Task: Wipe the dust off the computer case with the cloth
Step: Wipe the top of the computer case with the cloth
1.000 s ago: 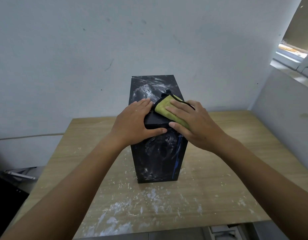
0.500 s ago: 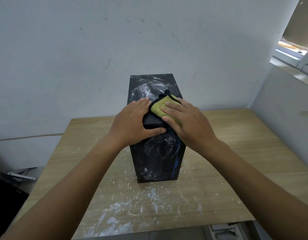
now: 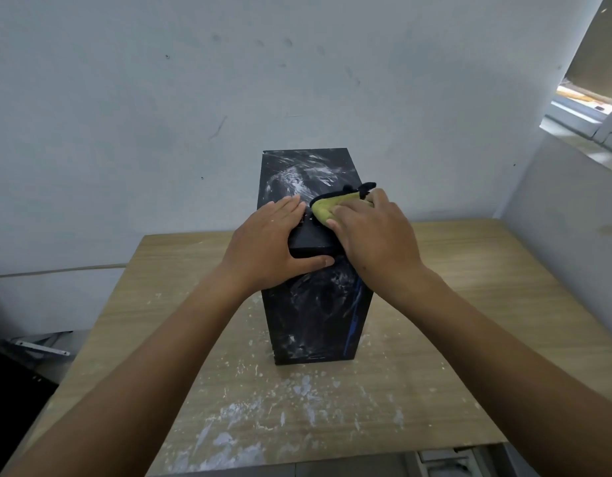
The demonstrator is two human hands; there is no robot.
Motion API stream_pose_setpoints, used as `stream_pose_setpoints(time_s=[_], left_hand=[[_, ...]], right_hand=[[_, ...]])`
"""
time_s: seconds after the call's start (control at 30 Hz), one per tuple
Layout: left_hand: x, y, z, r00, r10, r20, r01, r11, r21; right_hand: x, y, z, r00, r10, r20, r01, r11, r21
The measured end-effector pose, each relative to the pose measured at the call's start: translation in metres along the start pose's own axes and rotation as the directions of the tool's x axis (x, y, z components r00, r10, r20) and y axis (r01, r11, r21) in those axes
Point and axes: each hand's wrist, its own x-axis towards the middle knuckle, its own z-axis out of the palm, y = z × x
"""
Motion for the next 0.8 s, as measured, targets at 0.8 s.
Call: stream_pose_setpoints(time_s=[0.8], left_hand=[[-0.001, 0.003, -0.002, 1.000, 0.002, 0.006, -0.002, 1.000, 0.000]], right_hand=[[-0.015, 0.001, -0.033, 0.977, -0.027, 0.213, 0.037, 0.998, -0.046]])
